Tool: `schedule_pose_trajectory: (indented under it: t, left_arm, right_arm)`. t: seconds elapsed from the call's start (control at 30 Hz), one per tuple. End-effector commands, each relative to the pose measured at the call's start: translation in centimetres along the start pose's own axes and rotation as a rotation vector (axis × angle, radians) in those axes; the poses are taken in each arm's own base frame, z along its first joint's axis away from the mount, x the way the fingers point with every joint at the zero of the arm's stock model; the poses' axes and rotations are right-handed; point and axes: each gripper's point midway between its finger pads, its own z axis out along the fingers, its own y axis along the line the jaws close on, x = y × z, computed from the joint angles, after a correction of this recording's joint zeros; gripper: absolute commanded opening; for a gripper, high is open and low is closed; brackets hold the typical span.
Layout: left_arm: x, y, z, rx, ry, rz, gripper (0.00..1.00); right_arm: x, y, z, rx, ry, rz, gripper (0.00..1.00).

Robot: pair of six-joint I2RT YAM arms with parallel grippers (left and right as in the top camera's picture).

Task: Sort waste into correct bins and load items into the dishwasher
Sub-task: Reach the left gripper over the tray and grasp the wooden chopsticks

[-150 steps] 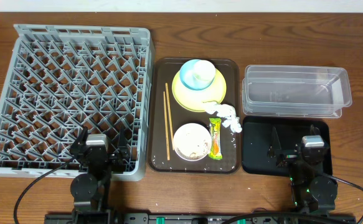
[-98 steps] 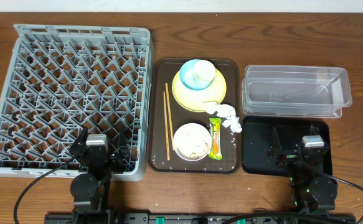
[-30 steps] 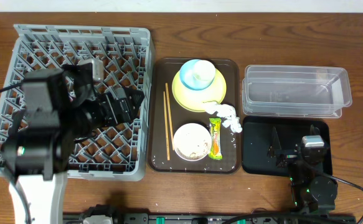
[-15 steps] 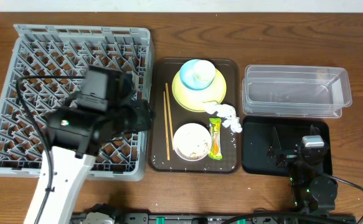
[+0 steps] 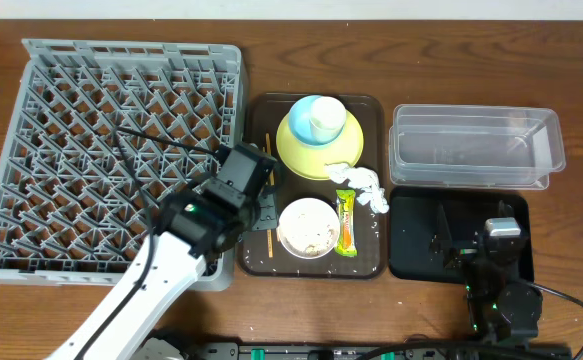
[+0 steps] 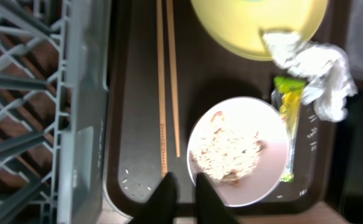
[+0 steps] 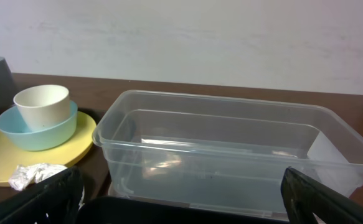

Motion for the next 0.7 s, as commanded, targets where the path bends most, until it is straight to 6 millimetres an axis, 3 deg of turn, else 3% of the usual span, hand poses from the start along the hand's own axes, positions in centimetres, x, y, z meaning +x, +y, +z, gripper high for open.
schedule_pose_trajectory:
  t: [0.0, 0.43, 0.67]
  left_arm:
    - [0.7, 0.9, 1.9, -0.062, 0.037, 0.000, 0.08]
    - [4.2, 3.0, 8.7, -0.232, 0.280, 0.015, 0.08]
    - [6.1, 1.9, 10.8, -0.181, 0.390, -0.003, 0.08]
  right_arm:
    - [0.0, -0.3, 0.0, 0.008, 0.000, 0.015, 0.99]
    - [0.0, -0.3, 0.0, 0.008, 0.000, 0.015, 0.99]
    - [0.0, -0.3, 0.0, 0.008, 0.000, 0.015, 0.99]
